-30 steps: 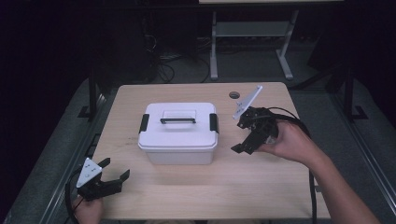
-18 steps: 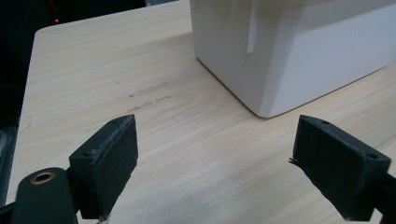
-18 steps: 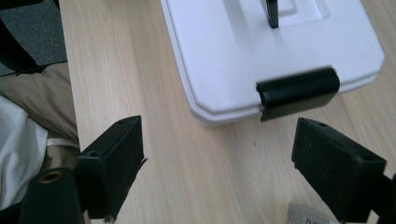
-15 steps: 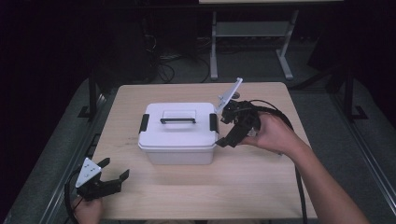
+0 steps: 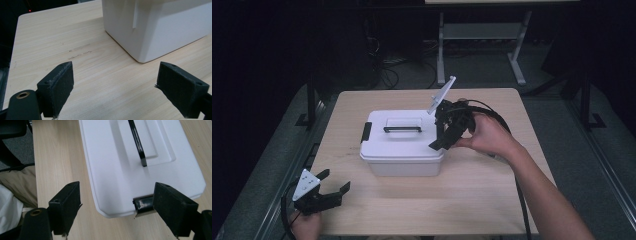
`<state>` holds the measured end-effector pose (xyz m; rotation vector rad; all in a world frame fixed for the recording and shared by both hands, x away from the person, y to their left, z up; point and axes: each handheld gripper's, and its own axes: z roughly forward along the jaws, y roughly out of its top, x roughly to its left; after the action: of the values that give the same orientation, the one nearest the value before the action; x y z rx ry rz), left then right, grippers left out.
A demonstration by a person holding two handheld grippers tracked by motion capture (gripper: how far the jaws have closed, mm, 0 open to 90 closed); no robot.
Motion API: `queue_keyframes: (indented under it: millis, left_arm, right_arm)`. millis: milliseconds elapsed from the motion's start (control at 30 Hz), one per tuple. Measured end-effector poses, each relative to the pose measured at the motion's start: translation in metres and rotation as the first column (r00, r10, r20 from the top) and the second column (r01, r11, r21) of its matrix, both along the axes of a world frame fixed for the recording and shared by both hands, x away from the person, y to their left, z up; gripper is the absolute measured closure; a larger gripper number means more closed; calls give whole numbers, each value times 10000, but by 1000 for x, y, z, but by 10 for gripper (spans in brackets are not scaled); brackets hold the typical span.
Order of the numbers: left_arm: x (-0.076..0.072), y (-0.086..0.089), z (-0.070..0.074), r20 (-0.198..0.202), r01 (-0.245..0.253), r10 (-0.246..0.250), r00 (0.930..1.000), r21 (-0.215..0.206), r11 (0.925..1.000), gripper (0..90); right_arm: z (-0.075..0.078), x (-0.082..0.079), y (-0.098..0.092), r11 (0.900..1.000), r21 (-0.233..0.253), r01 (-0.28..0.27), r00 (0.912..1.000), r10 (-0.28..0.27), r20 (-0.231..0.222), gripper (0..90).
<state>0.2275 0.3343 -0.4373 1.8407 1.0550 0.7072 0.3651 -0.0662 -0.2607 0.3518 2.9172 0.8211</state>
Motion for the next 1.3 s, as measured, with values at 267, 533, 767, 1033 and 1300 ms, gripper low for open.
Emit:
queue_keyframes:
  millis: [267,533,767,1033,1300]
  left_arm:
    - [0,0,0,-7,17,-17,10000,-9,10000,132]
    - [0,1,0,-27,-4,4,10000,-36,10000,133]
    - [-1,0,0,21,53,-53,10000,-82,10000,133]
    - [0,2,0,14,-3,3,10000,-93,10000,133]
    - [0,3,0,23,-53,54,10000,-176,9998,133]
  right_arm:
    - [-3,9,12,9999,89,-115,9999,116,-82,234]
    - [-3,18,24,9997,50,-248,9997,249,-58,246]
    - [-5,24,37,9989,145,-437,9990,437,-21,259]
    - [-8,35,53,9982,109,-591,9983,591,-19,298]
    - [-13,42,66,9974,17,-717,9974,717,36,363]
